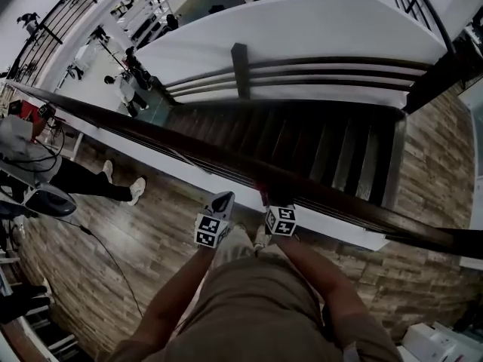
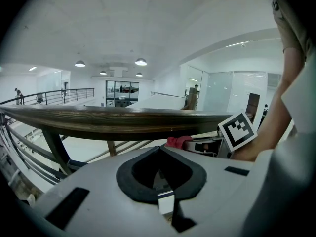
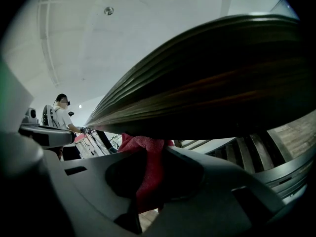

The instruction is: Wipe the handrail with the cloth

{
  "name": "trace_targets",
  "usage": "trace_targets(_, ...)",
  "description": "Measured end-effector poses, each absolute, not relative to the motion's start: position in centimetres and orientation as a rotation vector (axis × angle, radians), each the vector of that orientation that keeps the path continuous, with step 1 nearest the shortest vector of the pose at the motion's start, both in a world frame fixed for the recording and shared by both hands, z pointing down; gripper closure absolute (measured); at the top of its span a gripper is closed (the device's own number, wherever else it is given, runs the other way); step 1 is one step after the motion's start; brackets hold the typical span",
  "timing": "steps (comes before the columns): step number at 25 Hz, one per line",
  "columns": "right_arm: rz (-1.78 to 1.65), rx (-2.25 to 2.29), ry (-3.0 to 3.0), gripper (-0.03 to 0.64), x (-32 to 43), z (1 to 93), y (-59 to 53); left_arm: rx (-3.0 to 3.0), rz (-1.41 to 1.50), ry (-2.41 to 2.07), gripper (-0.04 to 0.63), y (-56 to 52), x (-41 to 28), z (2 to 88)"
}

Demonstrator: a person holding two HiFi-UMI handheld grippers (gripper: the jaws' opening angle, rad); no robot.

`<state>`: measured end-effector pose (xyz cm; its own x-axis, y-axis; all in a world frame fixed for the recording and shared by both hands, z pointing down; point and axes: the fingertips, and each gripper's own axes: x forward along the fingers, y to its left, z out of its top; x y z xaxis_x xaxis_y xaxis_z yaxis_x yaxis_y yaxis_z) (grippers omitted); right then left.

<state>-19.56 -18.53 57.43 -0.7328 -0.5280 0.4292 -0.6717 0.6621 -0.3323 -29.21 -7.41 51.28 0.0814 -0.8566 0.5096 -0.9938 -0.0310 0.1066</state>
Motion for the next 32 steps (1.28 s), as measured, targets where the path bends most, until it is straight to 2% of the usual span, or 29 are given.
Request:
trace_targets(12, 0.667, 1.074, -2.496, 0.54, -17.0, 55.7, -17.5, 2.018, 0.442, -1.746, 0.58, -6.9, -29.7, 49.5)
trace_targets(17, 0.765, 1.151, -2.473, 0.54, -16.8, 55.4, -17.3, 2.117, 0.479, -1.681, 0.58, -7.2, -28.8, 49.0)
trace_targets(32, 0.772, 1.227, -2.495, 0.54, -7.1, 56.2, -19.8, 2.208, 0.562, -1.606, 0.58, -10.4, -21.1, 49.0)
